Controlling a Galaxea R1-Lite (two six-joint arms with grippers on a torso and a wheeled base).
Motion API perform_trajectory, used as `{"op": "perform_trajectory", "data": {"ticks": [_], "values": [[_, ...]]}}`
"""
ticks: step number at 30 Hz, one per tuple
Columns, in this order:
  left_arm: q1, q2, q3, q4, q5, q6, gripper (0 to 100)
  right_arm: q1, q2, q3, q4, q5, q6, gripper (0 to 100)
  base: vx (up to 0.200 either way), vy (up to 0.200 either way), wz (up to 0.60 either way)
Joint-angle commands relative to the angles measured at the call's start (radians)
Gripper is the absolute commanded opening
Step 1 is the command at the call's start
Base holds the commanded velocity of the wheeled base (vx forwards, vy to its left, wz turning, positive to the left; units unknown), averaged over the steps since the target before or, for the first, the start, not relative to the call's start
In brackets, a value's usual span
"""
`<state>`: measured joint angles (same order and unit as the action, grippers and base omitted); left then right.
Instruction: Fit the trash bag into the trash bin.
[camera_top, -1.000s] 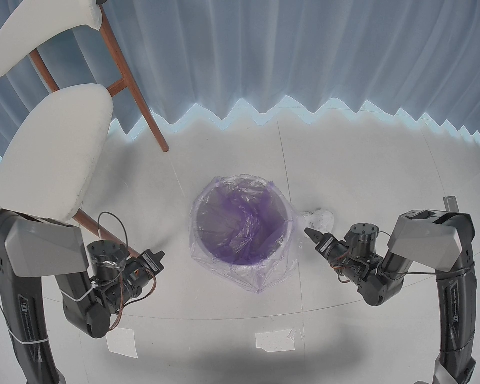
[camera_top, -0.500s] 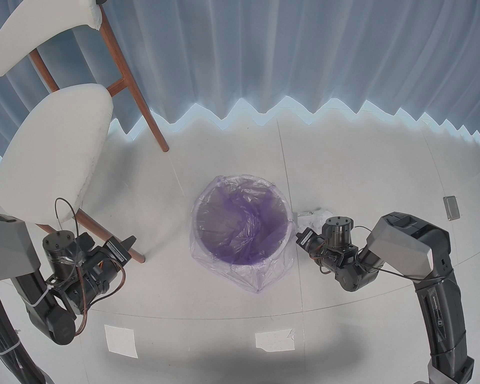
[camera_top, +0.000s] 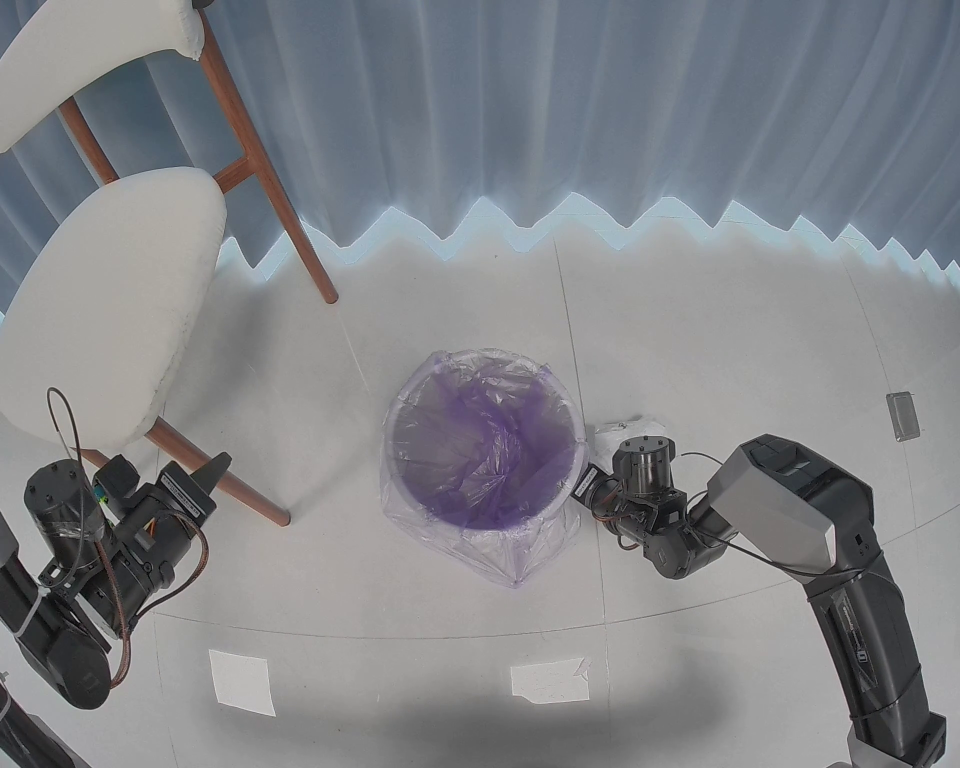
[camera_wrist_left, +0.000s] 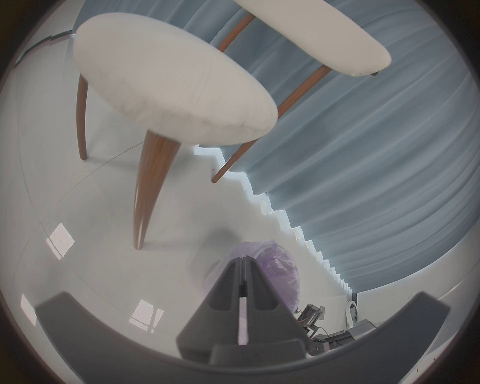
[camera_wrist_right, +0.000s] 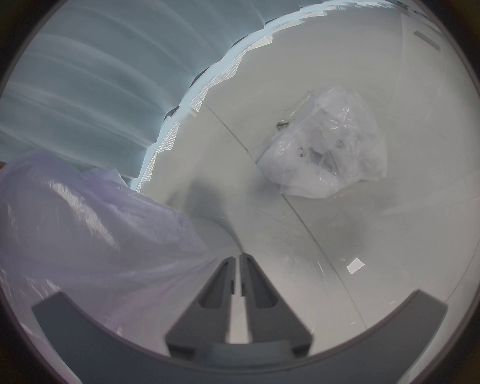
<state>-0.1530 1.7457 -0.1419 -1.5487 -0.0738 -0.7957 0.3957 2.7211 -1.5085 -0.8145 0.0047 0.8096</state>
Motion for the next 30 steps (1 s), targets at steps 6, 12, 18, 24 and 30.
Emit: {"op": "perform_trajectory", "data": {"ticks": [6, 12, 18, 24, 30], "values": [[-0.002, -0.186, 0.053, 0.001, -0.012, -0.033, 0, -0.012, -0.193, 0.238, -0.014, -0.009, 0.037, 100, 0.0, 0.0, 0.0], [0.003, -0.293, 0.142, 0.007, -0.049, -0.039, 0, -0.031, -0.434, 0.571, -0.074, -0.014, 0.039, 100, 0.0, 0.0, 0.0], [0.009, -0.405, 0.142, 0.093, -0.049, -0.033, 0, -0.029, -0.667, 0.87, -0.126, -0.015, 0.036, 100, 0.0, 0.0, 0.0], [0.0, -0.509, 0.142, 0.187, -0.047, -0.028, 0, -0.008, -0.88, 1.096, -0.143, -0.048, -0.018, 100, 0.0, 0.0, 0.0], [0.009, -0.646, 0.142, 0.352, -0.046, -0.03, 0, 0.006, -0.96, 1.309, -0.253, -0.08, -0.135, 100, 0.0, 0.0, 0.0]]}}
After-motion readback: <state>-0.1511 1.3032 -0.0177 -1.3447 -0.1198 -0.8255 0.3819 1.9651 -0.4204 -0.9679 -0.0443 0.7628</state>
